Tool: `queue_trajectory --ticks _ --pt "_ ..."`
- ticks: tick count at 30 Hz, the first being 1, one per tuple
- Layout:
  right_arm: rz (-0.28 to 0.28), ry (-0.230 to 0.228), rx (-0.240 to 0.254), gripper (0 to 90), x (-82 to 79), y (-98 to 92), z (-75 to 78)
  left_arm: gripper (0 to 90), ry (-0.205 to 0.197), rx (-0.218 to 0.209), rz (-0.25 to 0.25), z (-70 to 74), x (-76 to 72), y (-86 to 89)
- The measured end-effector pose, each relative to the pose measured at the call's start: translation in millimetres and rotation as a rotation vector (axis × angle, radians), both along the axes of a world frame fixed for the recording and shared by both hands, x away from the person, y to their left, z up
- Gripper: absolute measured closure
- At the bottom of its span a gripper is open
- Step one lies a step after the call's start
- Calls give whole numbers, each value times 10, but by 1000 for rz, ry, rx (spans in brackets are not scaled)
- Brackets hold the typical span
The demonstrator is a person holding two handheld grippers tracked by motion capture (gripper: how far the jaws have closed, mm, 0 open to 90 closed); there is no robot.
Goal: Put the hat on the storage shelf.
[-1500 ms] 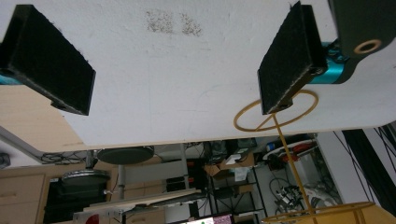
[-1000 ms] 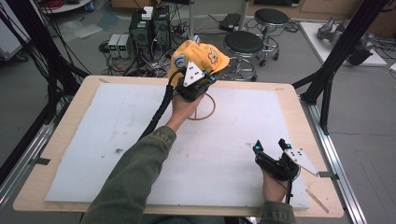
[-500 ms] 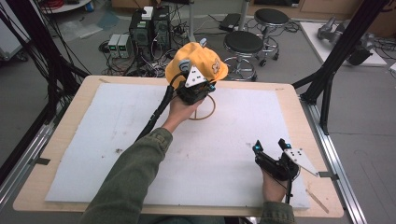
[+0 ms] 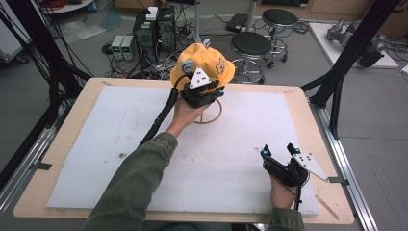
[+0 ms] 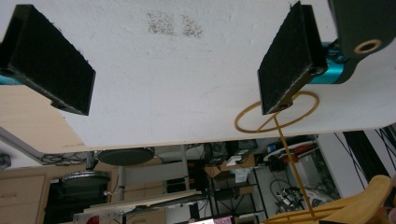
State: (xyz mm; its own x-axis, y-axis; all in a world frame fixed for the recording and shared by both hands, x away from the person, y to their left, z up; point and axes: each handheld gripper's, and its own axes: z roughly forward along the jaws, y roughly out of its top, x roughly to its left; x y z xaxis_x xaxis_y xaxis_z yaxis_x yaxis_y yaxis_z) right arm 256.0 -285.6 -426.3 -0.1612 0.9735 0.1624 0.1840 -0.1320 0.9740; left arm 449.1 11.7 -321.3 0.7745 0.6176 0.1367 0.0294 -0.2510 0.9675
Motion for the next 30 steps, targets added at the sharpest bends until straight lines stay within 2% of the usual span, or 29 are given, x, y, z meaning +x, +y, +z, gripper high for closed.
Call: queue_trajectory --ticks 4,12,19,23,27,30 --pt "1 1 0 100 -4 -1 2 573 13 -22 -3 34 -19 13" --pt "-2 0 -2 100 -3 1 1 397 -4 -52 -22 115 -109 2" --pt "-2 -2 -3 100 -8 1 3 383 -18 -99 -43 255 -197 98" --pt "-2 -2 -2 101 -10 2 4 361 -48 -146 -24 396 -259 268" --pt "-1 -3 -12 101 -7 1 2 317 -78 -194 20 488 -305 418" --pt "-1 -1 -13 100 -8 4 1 302 -99 -213 49 543 -338 520"
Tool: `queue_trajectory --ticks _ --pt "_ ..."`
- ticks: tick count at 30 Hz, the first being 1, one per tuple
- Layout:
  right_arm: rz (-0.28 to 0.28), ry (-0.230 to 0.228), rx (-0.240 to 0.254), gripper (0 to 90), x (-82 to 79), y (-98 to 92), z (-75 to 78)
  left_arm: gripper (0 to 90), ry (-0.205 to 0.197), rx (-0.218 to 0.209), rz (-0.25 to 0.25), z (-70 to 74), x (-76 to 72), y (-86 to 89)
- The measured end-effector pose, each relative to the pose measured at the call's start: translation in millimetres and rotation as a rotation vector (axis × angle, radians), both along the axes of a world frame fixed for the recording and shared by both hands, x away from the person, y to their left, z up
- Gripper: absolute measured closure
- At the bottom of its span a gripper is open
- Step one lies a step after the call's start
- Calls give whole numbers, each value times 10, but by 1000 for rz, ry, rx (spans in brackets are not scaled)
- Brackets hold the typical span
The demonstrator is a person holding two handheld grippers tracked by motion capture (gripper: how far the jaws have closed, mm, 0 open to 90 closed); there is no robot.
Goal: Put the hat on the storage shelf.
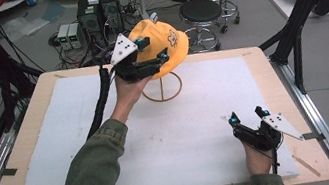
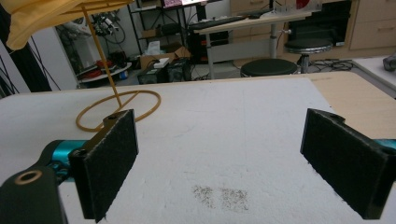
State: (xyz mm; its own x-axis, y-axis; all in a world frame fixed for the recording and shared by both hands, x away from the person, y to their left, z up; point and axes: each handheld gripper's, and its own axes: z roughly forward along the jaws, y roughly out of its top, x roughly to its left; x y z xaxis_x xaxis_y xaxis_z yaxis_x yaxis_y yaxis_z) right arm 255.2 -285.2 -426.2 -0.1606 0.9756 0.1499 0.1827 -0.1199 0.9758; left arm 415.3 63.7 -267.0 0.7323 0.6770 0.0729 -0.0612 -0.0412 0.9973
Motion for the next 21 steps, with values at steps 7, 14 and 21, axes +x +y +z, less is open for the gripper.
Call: queue_trajectory --ticks 7,14,21 --pt "-2 -2 5 100 -4 2 2 287 -39 -30 52 101 -79 225" --pt "-11 0 5 100 -11 1 4 286 -73 -73 133 181 -141 540" --pt "-16 -5 2 100 -12 0 5 286 -84 -120 173 175 -249 738"
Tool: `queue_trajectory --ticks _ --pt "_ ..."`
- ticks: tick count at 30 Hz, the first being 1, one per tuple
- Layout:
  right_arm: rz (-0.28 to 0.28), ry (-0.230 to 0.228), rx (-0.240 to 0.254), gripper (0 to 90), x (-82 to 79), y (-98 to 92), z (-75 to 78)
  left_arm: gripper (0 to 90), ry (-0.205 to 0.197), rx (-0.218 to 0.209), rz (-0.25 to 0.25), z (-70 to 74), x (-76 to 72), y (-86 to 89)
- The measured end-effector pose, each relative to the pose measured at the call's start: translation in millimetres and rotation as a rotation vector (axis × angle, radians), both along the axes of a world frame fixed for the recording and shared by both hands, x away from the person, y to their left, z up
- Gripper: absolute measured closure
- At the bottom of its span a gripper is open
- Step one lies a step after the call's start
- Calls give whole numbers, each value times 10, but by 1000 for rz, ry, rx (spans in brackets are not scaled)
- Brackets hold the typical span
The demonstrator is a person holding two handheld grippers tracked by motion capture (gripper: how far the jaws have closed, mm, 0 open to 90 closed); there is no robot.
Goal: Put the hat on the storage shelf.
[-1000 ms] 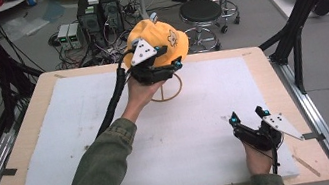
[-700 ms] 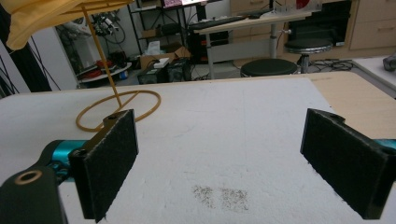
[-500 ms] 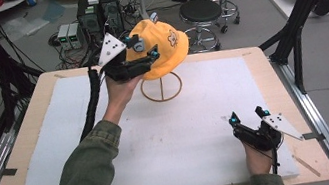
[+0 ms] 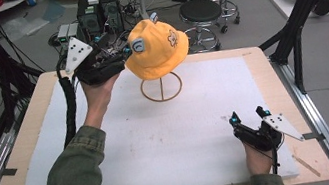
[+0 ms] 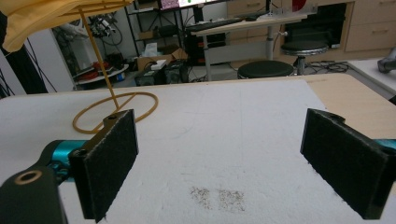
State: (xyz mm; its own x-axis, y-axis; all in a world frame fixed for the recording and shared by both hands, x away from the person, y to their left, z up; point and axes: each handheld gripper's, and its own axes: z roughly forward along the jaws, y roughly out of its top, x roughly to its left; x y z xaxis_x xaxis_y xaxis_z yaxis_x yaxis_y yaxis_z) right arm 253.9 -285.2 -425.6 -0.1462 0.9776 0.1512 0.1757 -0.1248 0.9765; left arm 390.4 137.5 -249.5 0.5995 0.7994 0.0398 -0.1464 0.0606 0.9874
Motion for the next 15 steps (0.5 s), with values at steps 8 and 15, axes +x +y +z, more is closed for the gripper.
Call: queue_trajectory --ticks 8,15 --pt "1 -1 -1 100 -7 -1 3 287 -15 -27 47 -57 -113 167" --pt "3 4 1 100 -7 4 2 287 -2 -78 75 -86 -154 355"
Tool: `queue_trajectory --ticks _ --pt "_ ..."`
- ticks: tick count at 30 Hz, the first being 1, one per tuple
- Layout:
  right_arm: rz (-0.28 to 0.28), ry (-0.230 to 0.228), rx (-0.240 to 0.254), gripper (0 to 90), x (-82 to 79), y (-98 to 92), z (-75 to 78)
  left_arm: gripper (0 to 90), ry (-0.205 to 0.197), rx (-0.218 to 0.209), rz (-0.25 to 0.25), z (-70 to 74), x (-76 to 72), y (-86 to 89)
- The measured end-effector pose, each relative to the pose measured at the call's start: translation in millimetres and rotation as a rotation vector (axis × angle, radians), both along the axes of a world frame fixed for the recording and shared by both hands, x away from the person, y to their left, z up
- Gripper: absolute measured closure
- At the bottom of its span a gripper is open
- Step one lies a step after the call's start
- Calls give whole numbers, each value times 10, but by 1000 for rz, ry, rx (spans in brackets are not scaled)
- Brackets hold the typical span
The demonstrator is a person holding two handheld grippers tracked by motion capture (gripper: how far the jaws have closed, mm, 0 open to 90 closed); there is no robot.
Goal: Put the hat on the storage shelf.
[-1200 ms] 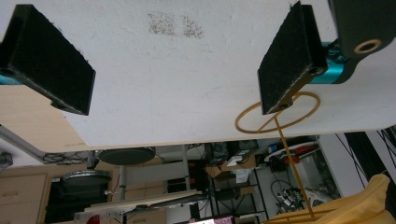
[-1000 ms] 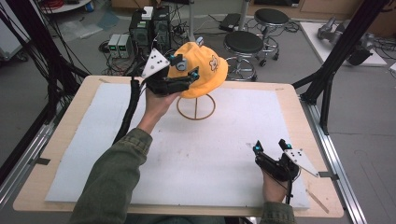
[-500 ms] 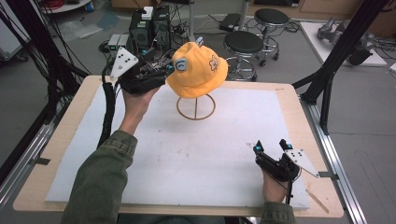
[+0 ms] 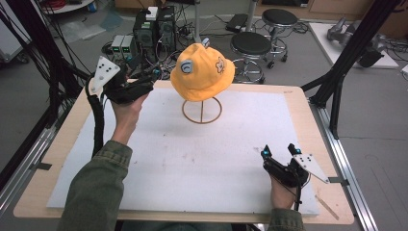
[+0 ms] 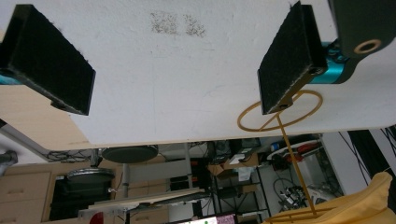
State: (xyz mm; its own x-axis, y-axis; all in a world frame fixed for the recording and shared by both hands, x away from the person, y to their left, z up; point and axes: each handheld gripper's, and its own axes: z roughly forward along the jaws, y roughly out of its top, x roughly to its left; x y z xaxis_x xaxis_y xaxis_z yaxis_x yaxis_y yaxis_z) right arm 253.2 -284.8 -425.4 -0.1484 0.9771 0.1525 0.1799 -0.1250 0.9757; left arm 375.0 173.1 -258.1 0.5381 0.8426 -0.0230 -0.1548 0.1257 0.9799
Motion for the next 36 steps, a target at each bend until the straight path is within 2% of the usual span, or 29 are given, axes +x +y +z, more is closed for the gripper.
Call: queue_trajectory --ticks 9,14,19,22,29,30,36 --pt "-3 -2 -1 100 -1 -4 1 286 -1 13 34 -21 -81 126" --pt "-5 -3 -1 101 -1 -5 1 284 12 28 78 -90 -148 283" --pt "-5 -2 0 100 -3 -2 1 283 25 19 105 -161 -196 401" --pt "-5 -1 0 100 -4 -2 1 283 38 12 122 -262 -250 497" --pt "-5 5 1 100 -6 -3 -1 283 69 28 150 -437 -310 588" --pt "-6 4 0 100 -8 -5 -1 283 90 30 159 -511 -314 612" --pt "-11 14 10 100 -19 -12 -1 276 122 45 181 -641 -369 657"
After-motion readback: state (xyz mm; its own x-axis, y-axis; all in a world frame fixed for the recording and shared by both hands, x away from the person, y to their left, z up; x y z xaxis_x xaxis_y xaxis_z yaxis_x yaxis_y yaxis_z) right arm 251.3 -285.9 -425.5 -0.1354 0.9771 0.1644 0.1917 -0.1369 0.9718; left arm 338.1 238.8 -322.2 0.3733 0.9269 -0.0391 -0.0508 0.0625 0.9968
